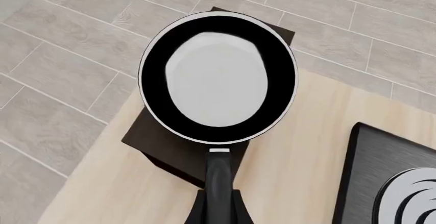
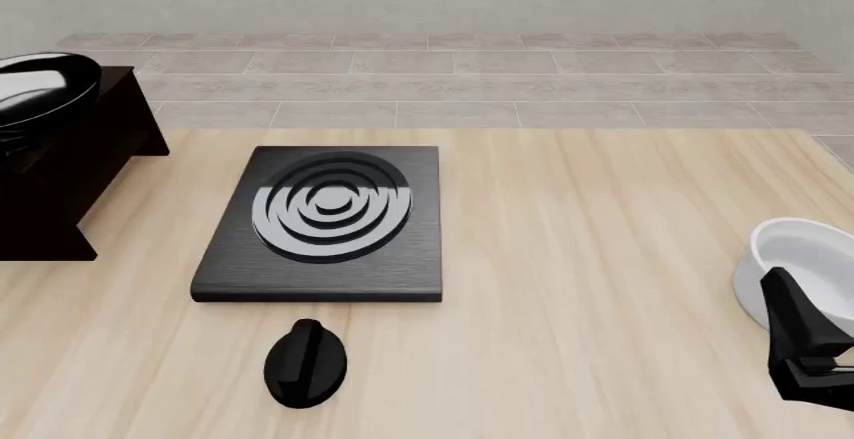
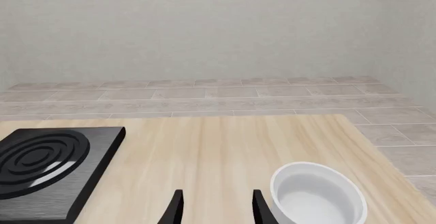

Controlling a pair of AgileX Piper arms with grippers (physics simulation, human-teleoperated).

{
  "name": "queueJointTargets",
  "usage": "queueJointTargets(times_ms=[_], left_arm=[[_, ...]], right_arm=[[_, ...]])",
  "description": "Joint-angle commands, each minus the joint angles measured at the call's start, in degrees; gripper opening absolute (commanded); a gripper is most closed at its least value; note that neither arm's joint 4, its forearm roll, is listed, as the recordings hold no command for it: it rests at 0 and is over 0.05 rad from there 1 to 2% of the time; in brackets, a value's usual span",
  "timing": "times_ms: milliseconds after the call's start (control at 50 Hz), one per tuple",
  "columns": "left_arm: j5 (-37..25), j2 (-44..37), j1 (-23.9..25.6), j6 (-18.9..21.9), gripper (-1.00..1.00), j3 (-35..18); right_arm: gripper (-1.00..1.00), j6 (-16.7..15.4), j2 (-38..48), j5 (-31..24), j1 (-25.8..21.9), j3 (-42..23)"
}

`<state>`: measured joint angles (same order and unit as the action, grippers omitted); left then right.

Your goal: Put the frying pan on top of the cabinet.

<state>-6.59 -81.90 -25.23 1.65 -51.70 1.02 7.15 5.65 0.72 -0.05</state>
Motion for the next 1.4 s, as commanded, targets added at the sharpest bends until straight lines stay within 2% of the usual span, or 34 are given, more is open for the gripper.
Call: queueJointTargets(times_ms=[20, 700, 720, 1180, 1400], left_arm=[[1.3, -1.0, -0.7, 0.4, -1.00, 0.1], [3.0, -0.4, -1.3, 1.0, -1.00, 2.1], [2.9, -0.4, -1.3, 0.9, 1.00, 2.0], [2.5, 1.8, -1.6, 2.5, 1.00, 2.7], [0.3, 4.1, -1.5, 2.2, 1.00, 1.8]], right_arm=[[1.00, 0.0, 0.4, 0.4, 0.0, 0.0], [1.00, -0.1, -0.5, -0.5, -0.2, 0.0], [1.00, -0.1, -0.5, -0.5, -0.2, 0.0], [1.00, -0.3, -1.9, -1.6, -0.4, 0.0], [1.00, -0.4, -1.7, -1.4, -0.6, 0.0]])
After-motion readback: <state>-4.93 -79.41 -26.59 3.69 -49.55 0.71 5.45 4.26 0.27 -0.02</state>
